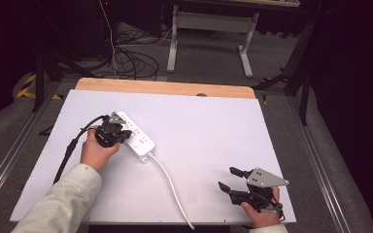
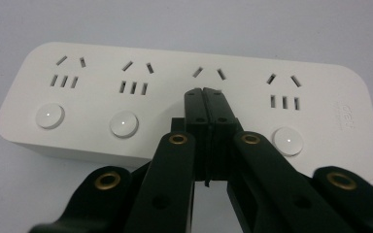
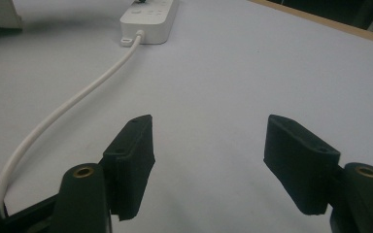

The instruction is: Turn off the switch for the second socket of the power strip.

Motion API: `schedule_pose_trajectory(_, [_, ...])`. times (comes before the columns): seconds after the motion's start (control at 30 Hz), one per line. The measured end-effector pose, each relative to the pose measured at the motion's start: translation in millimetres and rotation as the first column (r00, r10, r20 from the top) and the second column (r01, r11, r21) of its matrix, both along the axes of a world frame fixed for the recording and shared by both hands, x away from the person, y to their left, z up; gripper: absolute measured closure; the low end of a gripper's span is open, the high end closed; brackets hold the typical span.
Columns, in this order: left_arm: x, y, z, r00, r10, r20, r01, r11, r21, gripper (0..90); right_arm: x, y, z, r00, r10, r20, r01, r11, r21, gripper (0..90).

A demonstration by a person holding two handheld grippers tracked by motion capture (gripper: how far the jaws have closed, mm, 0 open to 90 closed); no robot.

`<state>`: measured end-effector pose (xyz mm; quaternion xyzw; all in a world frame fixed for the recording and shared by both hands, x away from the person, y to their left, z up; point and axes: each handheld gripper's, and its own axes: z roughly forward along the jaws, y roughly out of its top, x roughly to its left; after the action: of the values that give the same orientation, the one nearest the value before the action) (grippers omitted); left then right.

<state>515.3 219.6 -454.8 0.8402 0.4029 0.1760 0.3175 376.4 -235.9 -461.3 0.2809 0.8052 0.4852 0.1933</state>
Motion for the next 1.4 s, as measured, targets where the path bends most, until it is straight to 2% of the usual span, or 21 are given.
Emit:
schedule_pose_trajectory(0.37, [0.6, 0.7, -0.3, 1.0, 0.0, -0.007, 0.0, 1.0, 0.003, 90.0, -0.2, 0.4, 0.0, 1.0, 0.0, 0.0, 0.0, 1.0, -0.003, 35.6])
schedule_pose_trajectory(0.53, [0.7, 0.6, -0.4, 1.0, -0.008, 0.002, 0.008, 0.9999, 0.013, 90.0, -0.3, 0.3, 0.1, 1.0, -0.002, 0.0, 0.002, 1.0, -0.003, 35.6])
schedule_pose_trajectory(0.63, [1.2, 2.3, -1.0, 0.9998, -0.018, -0.003, 0.018, 0.9998, -0.001, 90.0, -0.6, 0.2, 0.2, 1.0, -0.001, 0.002, 0.001, 1.0, -0.003, 35.6])
schedule_pose_trajectory(0.9, [1.0, 0.0, -0.3, 0.9997, -0.023, 0.001, 0.023, 0.9995, 0.022, 90.0, -0.3, 0.3, 0.0, 1.0, 0.0, 0.001, 0.0, 1.0, -0.007, 35.6])
schedule_pose_trajectory(1.1, [0.5, -5.8, 1.9, 0.9999, -0.014, 0.009, 0.013, 0.9974, 0.07, 90.0, -0.3, 0.4, -0.2, 1.0, -0.001, 0.0, 0.001, 1.0, -0.006, 35.6])
schedule_pose_trajectory(1.2, [1.9, -7.0, 2.6, 0.9999, -0.016, -0.007, 0.016, 0.9973, 0.072, 90.0, -0.2, 0.5, -0.3, 1.0, 0.0, -0.001, 0.0, 1.0, -0.007, 35.6])
schedule_pose_trajectory(1.33, [1.7, -5.9, 1.8, 0.9998, -0.017, -0.008, 0.017, 0.998, 0.061, 90.0, 0.0, 1.5, -0.9, 1.0, 0.004, -0.005, -0.004, 1.0, -0.011, 35.3])
schedule_pose_trajectory(1.4, [1.4, -6.5, 1.3, 0.9999, -0.014, -0.006, 0.015, 0.9976, 0.068, 90.0, 0.1, 1.5, -0.9, 1.0, 0.003, -0.006, -0.003, 1.0, -0.012, 35.2])
